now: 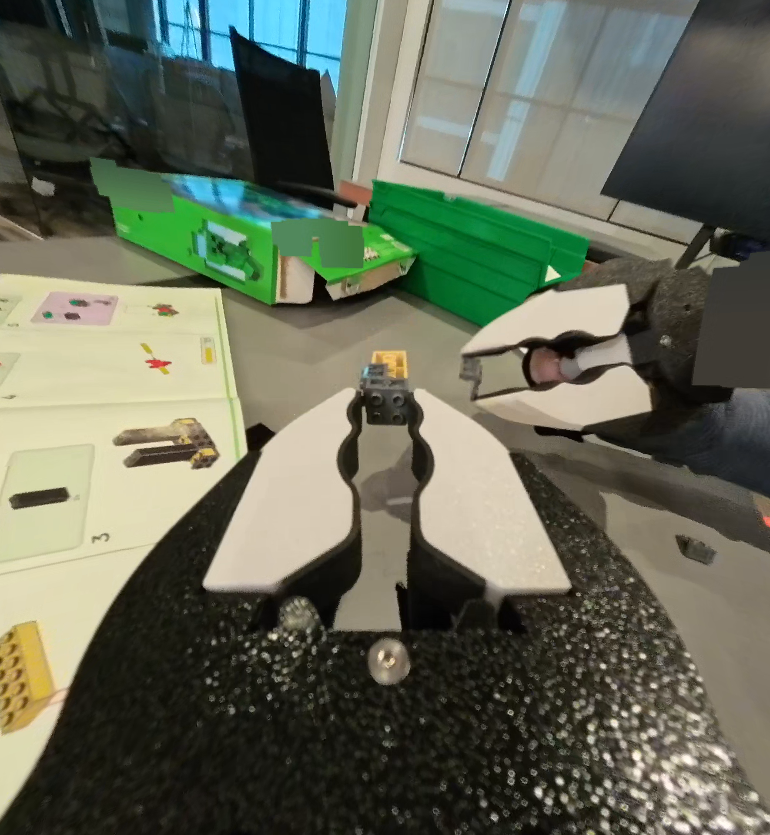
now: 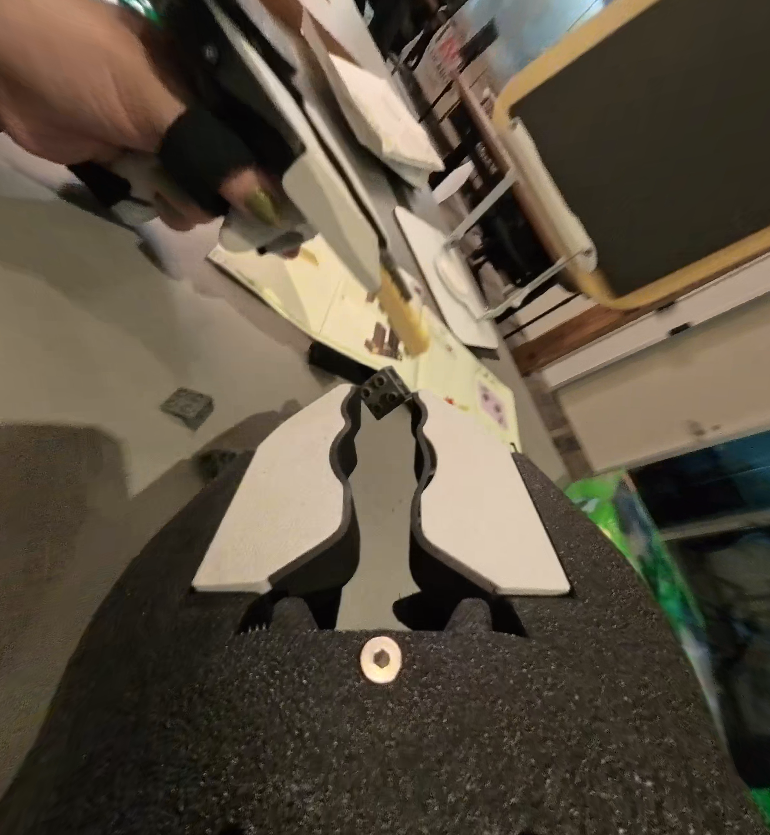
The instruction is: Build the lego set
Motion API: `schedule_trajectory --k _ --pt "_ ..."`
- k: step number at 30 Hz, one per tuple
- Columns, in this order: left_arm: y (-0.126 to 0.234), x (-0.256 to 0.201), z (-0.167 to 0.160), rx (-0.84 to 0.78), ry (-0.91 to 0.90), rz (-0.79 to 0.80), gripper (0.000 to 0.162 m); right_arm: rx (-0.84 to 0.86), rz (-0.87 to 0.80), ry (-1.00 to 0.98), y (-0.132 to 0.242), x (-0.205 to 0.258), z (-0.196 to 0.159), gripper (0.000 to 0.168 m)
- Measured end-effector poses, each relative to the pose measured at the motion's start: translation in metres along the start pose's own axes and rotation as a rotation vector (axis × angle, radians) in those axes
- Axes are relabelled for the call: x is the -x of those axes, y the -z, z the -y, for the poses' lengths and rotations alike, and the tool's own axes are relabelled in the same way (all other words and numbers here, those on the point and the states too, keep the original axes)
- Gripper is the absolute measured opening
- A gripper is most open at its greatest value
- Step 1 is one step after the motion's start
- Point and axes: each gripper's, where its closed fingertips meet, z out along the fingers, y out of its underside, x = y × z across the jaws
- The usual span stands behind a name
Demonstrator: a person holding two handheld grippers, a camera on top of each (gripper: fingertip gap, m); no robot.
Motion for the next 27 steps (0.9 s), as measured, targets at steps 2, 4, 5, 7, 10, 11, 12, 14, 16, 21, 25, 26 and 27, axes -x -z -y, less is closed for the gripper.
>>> schedule_trajectory --k 2,4,5,7,10,11,12,14,16,21,25,26,27 --pt "-0.004 -0.003 -0.005 0.031 0.023 -0.013 0.018 -0.013 -0.045 0.050 -0.004 -0.004 0.008 0.021" --pt "-0.006 -0.006 -0.009 0.046 0.060 -0.031 0.018 -0.025 -0.064 0.096 -0.008 -0.005 0.014 0.021" --pt "-0.007 -0.007 -0.010 0.047 0.075 -0.037 0.018 -0.027 -0.062 0.107 -0.010 -0.004 0.016 0.021" --pt "-0.007 -0.008 -0.010 0.042 0.092 -0.050 0.018 -0.039 -0.060 0.113 -0.014 -0.004 0.020 0.021" --pt "-0.007 -0.008 -0.007 0.026 0.084 -0.057 0.018 -0.047 -0.028 0.078 -0.018 -0.002 0.020 0.021" --pt "-0.007 -0.009 -0.007 0.021 0.081 -0.061 0.018 -0.053 -0.015 0.062 -0.019 -0.001 0.020 0.021" --pt "-0.007 -0.009 -0.006 0.019 0.079 -0.064 0.018 -0.057 -0.002 0.043 -0.019 -0.001 0.021 0.021" --pt "-0.007 -0.010 -0.007 0.020 0.074 -0.071 0.018 -0.064 0.004 0.026 -0.020 -0.002 0.022 0.021" --pt "-0.007 -0.011 -0.007 0.022 0.069 -0.074 0.018 -0.058 0.014 0.027 -0.020 -0.002 0.023 0.021" --pt "-0.008 -0.013 -0.007 0.024 0.063 -0.087 0.018 -0.013 0.072 0.038 -0.023 0.002 0.020 0.021" --pt "-0.008 -0.014 -0.007 0.023 0.073 -0.096 0.018 0.013 0.068 0.040 -0.023 0.001 0.019 0.021" --pt "-0.008 -0.014 -0.007 0.024 0.073 -0.095 0.018 0.024 0.071 0.033 -0.023 0.001 0.019 0.021" --pt "-0.008 -0.014 -0.007 0.025 0.072 -0.094 0.018 0.037 0.075 0.026 -0.024 0.001 0.019 0.020"
